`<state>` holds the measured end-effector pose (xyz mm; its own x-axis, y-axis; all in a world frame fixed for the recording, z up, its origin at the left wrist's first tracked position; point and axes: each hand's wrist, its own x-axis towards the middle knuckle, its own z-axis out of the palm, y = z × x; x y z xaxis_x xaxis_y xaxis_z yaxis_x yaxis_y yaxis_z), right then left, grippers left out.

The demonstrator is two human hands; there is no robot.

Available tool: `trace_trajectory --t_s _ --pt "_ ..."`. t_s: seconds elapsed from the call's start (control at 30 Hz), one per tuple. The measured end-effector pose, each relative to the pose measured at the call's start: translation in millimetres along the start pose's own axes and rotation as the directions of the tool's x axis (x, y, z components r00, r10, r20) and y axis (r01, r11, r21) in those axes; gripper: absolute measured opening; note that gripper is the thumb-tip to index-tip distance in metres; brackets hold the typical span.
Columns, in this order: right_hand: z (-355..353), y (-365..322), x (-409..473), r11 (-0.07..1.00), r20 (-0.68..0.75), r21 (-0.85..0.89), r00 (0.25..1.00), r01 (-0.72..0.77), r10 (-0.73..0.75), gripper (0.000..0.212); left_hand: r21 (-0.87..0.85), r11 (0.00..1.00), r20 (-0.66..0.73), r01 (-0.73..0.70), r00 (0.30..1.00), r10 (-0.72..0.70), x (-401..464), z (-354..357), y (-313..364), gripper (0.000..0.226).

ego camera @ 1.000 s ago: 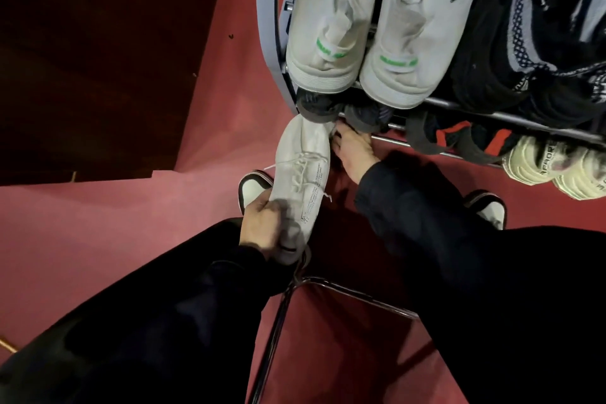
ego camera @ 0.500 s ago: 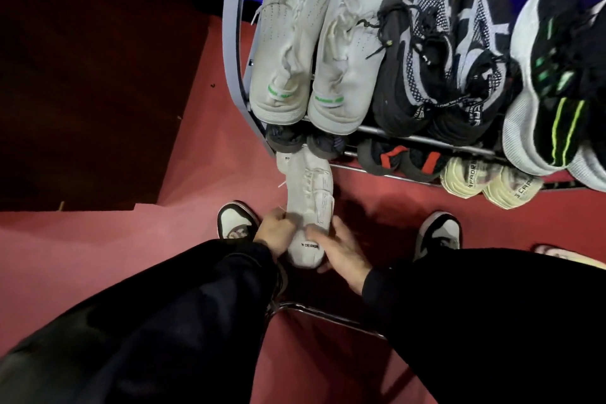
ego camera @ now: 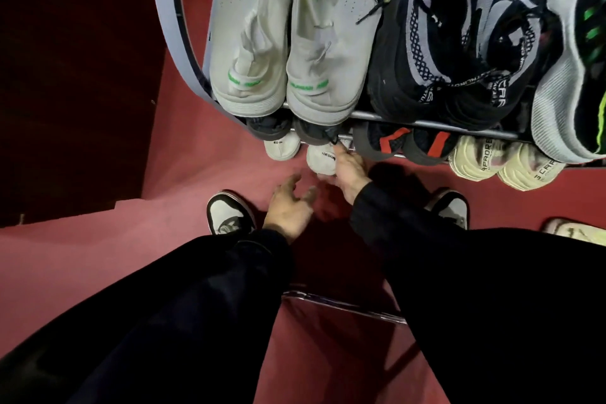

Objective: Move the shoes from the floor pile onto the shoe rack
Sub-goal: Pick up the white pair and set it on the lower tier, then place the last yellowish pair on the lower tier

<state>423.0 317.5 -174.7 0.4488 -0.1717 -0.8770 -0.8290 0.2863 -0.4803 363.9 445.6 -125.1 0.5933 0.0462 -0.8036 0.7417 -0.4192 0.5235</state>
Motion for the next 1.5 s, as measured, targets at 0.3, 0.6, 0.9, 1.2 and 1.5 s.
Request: trace_trajectory --t_s 0.3,0.6,0.9,1.2,1.5 --pt "11.2 31.7 37.0 0.988 -0.002 0.083 0.991 0.132 -0.132 0.03 0.063 0.998 -0.062 0.011 0.998 -0.007 16.3 -9.3 -20.5 0.051" --pt "-15.3 43.4 16.4 0.989 0.091 -0.14 0.995 0.047 -0.034 0.034 0.093 0.996 -0.088 0.008 0.996 0.001 -2.0 -9.9 -1.9 0.031" --pt "-82.2 -13.6 -94.4 0.777 0.252 -0.606 0.967 0.171 -0.016 0.016 0.097 0.983 -0.053 -0.155 0.986 0.16 -43.3 9.8 33.6 0.014" --pt "-261.3 -92.2 -227.0 0.665 0.231 -0.645 0.926 0.376 -0.3 0.018 0.18 0.836 0.214 -0.519 0.85 0.481 -129.3 131.4 145.3 0.022" --pt "-434.8 -23.2 -235.5 0.914 -0.216 -0.207 0.895 0.349 -0.391 0.02 0.278 0.632 0.587 -0.724 0.649 0.485 -195.8 314.0 198.8 0.031"
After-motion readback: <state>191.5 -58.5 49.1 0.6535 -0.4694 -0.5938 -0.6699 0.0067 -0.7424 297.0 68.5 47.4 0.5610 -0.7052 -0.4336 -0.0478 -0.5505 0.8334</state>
